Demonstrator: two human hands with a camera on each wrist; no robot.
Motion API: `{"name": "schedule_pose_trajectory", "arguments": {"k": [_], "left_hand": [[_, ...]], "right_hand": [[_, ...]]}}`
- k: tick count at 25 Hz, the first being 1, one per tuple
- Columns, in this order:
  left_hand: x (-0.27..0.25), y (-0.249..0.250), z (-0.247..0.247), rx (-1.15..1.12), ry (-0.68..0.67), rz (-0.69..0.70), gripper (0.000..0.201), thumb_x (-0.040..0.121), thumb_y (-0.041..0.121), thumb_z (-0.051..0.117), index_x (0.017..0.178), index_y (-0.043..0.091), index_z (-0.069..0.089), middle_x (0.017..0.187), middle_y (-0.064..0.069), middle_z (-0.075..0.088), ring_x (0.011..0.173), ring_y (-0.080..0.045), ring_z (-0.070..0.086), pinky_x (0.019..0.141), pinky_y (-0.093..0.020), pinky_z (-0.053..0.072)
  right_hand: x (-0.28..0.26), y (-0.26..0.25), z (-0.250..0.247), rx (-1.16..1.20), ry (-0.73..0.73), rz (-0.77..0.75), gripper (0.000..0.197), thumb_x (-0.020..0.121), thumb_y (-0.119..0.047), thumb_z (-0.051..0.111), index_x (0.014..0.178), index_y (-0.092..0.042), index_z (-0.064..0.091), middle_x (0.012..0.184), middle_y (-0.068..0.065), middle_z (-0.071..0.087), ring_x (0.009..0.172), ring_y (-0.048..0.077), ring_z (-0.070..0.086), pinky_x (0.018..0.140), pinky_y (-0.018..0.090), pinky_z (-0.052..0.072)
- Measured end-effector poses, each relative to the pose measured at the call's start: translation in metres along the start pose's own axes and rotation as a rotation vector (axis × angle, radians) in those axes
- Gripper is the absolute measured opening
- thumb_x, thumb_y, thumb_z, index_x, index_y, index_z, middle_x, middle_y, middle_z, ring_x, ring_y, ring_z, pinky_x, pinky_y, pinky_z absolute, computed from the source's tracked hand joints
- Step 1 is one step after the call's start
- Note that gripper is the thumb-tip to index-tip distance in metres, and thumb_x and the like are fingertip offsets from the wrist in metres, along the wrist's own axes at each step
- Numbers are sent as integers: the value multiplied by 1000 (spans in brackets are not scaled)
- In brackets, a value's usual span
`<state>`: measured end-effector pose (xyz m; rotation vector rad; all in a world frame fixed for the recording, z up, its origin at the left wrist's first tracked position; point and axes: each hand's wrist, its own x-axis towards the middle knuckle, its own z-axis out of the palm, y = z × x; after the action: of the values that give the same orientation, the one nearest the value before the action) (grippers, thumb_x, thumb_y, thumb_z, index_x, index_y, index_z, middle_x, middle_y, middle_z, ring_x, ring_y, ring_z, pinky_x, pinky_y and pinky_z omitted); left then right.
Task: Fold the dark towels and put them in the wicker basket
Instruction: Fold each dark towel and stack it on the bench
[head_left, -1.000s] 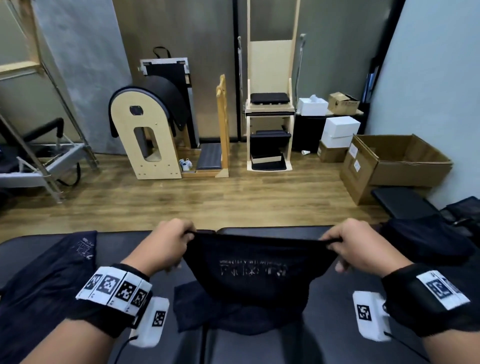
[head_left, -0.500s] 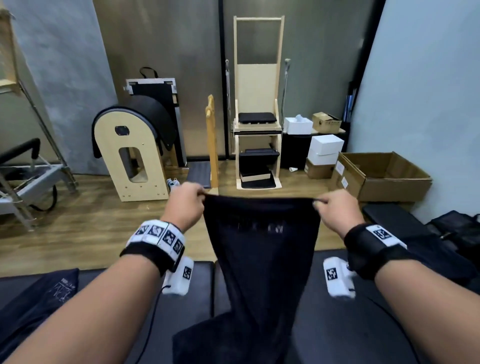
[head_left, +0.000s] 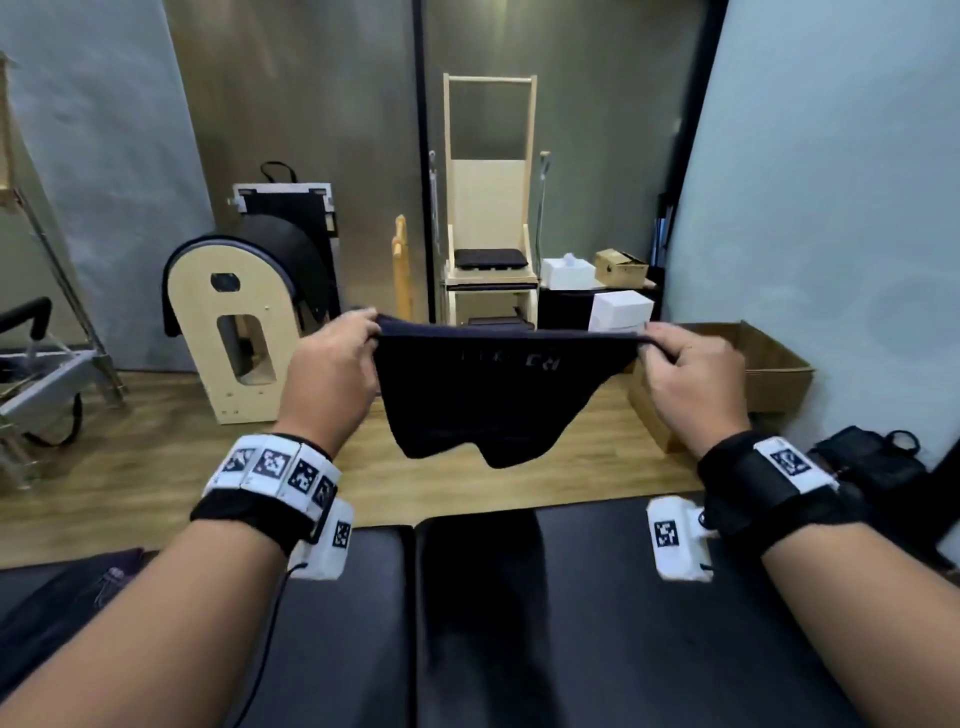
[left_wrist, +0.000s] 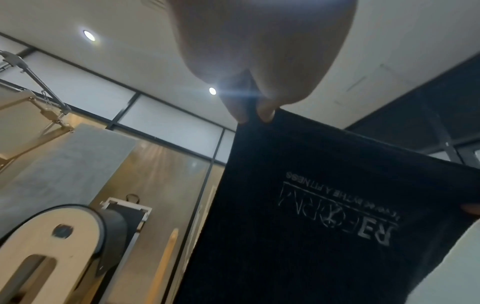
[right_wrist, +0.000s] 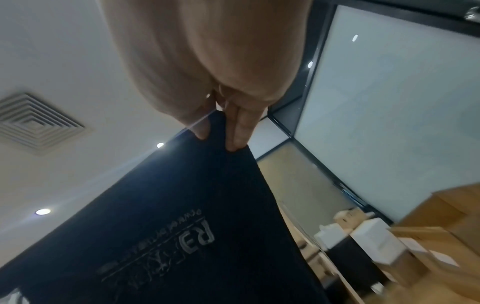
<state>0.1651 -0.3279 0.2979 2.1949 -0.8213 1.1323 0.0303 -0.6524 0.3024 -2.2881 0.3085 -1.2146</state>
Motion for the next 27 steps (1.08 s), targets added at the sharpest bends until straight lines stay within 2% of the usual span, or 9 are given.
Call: {"name": "schedule_pose_trajectory", "arguments": {"k": [4, 7, 10, 12, 15, 18, 20, 23, 27], "left_hand": [[-103, 26, 14, 79, -385, -196, 11, 89, 5, 62, 94, 14, 66, 86, -13, 71, 81, -37, 67, 67, -41, 52], [-179, 59, 15, 130, -798, -317, 7, 96, 15, 48, 90, 18, 52, 87, -12, 66, 88, -40, 62, 66, -40, 46], [-242, 97, 11, 144, -958, -364, 6, 94, 17, 42, 89, 20, 42, 88, -9, 63, 87, -38, 61, 65, -38, 41], [-274, 122, 9, 134, -1040, -416, 7, 94, 18, 40, 88, 22, 41, 87, -7, 62, 84, -36, 62, 67, -39, 46], [-300, 153, 3, 121, -1152, -506, 5, 92, 21, 42, 90, 23, 46, 91, -7, 63, 88, -34, 63, 74, -39, 52], [-303, 177, -2, 119, -1410, -500, 6, 85, 23, 50, 80, 27, 51, 100, -6, 68, 95, -29, 65, 81, -37, 54], [-294, 188, -5, 95, -1578, -490, 8, 78, 24, 55, 71, 28, 55, 88, 0, 70, 89, -26, 69, 80, -36, 55], [-281, 194, -2, 58, -1604, -479, 18, 79, 21, 58, 62, 26, 54, 69, 7, 59, 75, -21, 63, 70, -30, 48], [-263, 182, 16, 42, -1465, -536, 20, 88, 18, 59, 69, 21, 54, 83, 1, 66, 71, -19, 70, 69, -34, 57]], "right_hand": [[-94, 54, -12, -118, -230, 86, 17, 89, -8, 69, 102, -11, 80, 109, 6, 77, 106, 25, 70, 94, 28, 47], [-177, 108, -24, -177, -380, 114, 17, 82, -3, 73, 94, -12, 80, 98, 4, 79, 92, 27, 74, 82, 31, 54], [-252, 154, -45, -268, -592, 118, 10, 82, -8, 71, 81, -17, 74, 81, 1, 75, 78, 32, 72, 66, 35, 54], [-285, 172, -64, -303, -753, 202, 10, 88, -19, 63, 86, -19, 73, 83, 1, 75, 83, 32, 71, 70, 38, 54], [-302, 185, -95, -334, -957, 250, 17, 93, -27, 58, 88, -20, 73, 85, 2, 75, 88, 28, 69, 74, 36, 52], [-296, 179, -127, -226, -1146, 349, 22, 92, -19, 55, 76, -11, 69, 66, 7, 74, 61, 18, 73, 62, 27, 57], [-287, 173, -143, -153, -1243, 434, 24, 94, -10, 54, 77, -6, 70, 61, 14, 73, 54, 20, 73, 53, 29, 59], [-276, 178, -151, -135, -1212, 466, 23, 94, -10, 54, 79, -8, 71, 57, 14, 71, 54, 27, 73, 55, 36, 62], [-257, 187, -134, -138, -1174, 471, 20, 95, -13, 55, 83, -11, 70, 55, 12, 70, 51, 25, 72, 57, 36, 62]]}}
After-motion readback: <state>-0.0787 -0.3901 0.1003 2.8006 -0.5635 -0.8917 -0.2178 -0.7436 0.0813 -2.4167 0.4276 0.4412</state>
